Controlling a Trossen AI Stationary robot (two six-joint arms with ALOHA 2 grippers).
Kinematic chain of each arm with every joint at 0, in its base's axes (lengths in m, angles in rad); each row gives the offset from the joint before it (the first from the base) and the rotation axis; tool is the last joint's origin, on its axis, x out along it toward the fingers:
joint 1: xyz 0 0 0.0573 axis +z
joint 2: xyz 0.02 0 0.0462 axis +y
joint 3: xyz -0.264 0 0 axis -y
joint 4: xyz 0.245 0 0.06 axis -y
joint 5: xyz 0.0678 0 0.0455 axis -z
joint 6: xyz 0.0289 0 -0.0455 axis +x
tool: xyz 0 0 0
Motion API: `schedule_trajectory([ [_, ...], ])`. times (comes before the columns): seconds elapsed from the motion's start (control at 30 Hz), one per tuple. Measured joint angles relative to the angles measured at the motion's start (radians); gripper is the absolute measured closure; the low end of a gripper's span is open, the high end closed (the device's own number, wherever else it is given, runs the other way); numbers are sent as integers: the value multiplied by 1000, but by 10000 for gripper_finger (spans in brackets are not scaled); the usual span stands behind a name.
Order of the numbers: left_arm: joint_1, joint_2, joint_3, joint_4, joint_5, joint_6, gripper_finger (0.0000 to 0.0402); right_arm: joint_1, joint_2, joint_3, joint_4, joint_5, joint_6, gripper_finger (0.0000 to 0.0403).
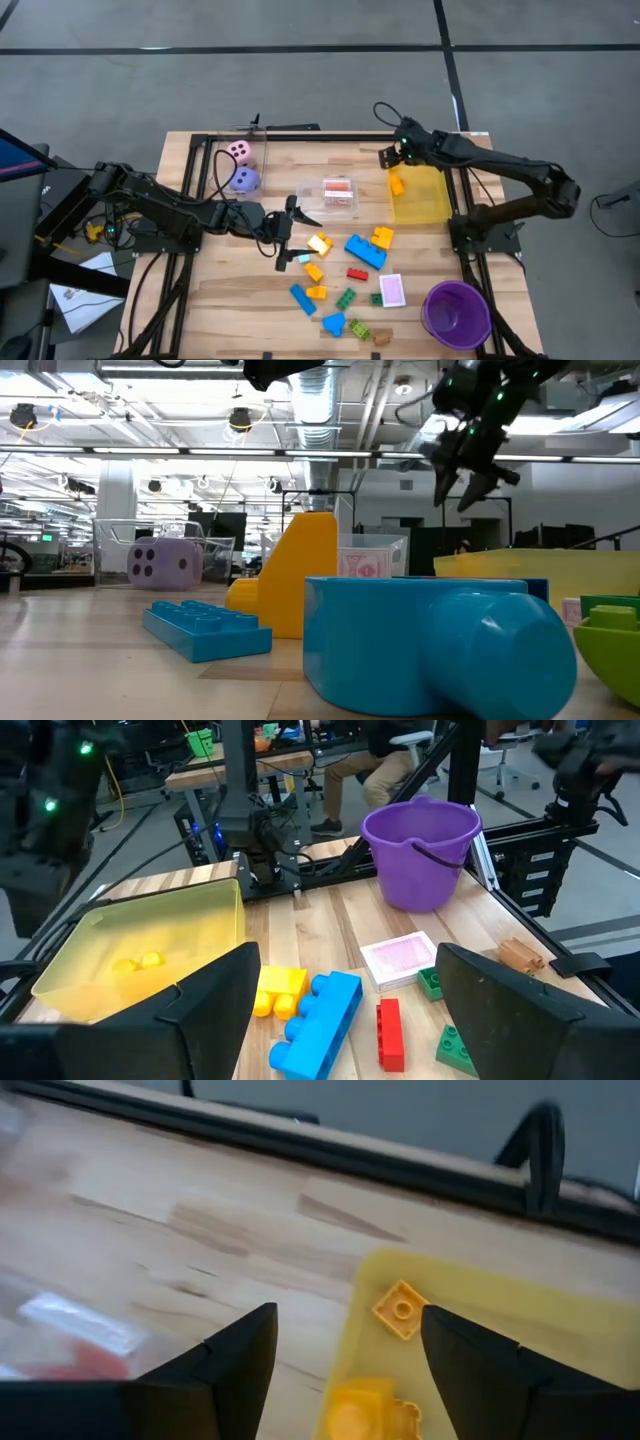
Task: Pick & Place Toys
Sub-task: Put the yellow game piece into the yellow bin
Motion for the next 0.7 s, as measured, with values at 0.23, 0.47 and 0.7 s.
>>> schedule_trajectory([
  [0.23,0,0,0,0,0,0,104,204,-106,0,0,154,0,163],
  [0.47,0,0,0,0,0,0,104,468,-160,0,1,288,-35,163],
  [0.7,0,0,0,0,0,0,104,725,-164,-1,1,384,-68,163],
])
